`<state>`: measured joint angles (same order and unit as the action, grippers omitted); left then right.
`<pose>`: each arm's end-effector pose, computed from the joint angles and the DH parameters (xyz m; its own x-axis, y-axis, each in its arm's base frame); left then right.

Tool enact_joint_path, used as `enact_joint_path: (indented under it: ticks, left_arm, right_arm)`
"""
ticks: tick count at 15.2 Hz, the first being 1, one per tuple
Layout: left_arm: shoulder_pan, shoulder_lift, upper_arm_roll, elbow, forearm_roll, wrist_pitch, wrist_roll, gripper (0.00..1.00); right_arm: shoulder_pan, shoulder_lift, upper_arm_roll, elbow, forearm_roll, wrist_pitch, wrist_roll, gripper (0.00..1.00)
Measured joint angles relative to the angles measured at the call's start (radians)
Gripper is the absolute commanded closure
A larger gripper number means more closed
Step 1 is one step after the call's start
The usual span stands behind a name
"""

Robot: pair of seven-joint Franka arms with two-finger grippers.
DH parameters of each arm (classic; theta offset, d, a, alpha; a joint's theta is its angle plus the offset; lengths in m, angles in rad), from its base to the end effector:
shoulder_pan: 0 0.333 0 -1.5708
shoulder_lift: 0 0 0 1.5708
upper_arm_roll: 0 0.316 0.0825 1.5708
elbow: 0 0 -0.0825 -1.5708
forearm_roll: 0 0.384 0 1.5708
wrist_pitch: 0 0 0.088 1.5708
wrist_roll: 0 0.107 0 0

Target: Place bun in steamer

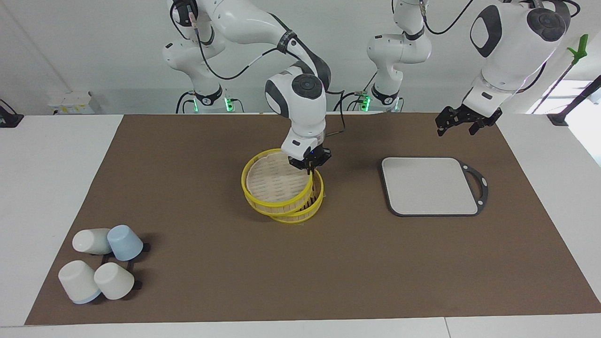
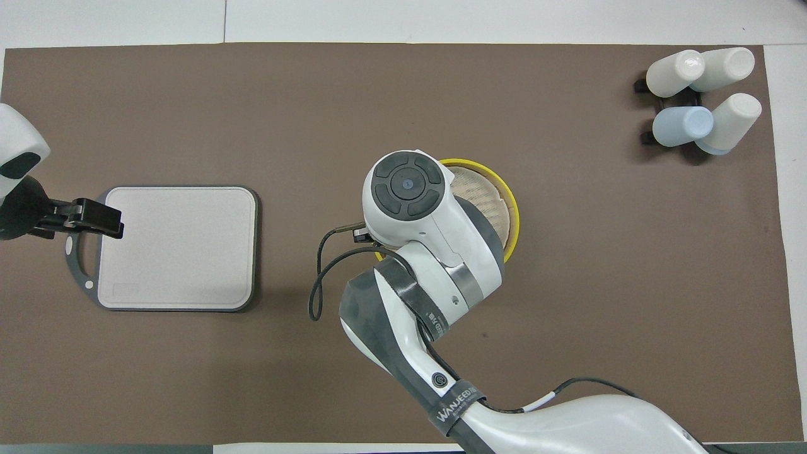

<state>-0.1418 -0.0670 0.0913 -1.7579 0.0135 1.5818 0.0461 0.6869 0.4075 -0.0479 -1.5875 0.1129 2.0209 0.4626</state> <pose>0.5276 -0.0239 0.5736 0.9892 -0.0972 -0.1094 -0.0980 -0.9952 -0.0023 0.5361 0.4114 0.4034 0.9910 0.1330 -0.0153 0.1312 -0.9876 -0.0860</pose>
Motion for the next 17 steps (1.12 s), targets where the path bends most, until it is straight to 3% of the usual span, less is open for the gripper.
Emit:
enact_joint_path:
  ticks: [17]
  left_arm:
    - [0.019,-0.008,-0.003,0.065,-0.034,-0.040,0.039,0.00]
  right_arm:
    - [0.020,0.031,0.001,-0.003,0.066,0.118,0.062,1.00]
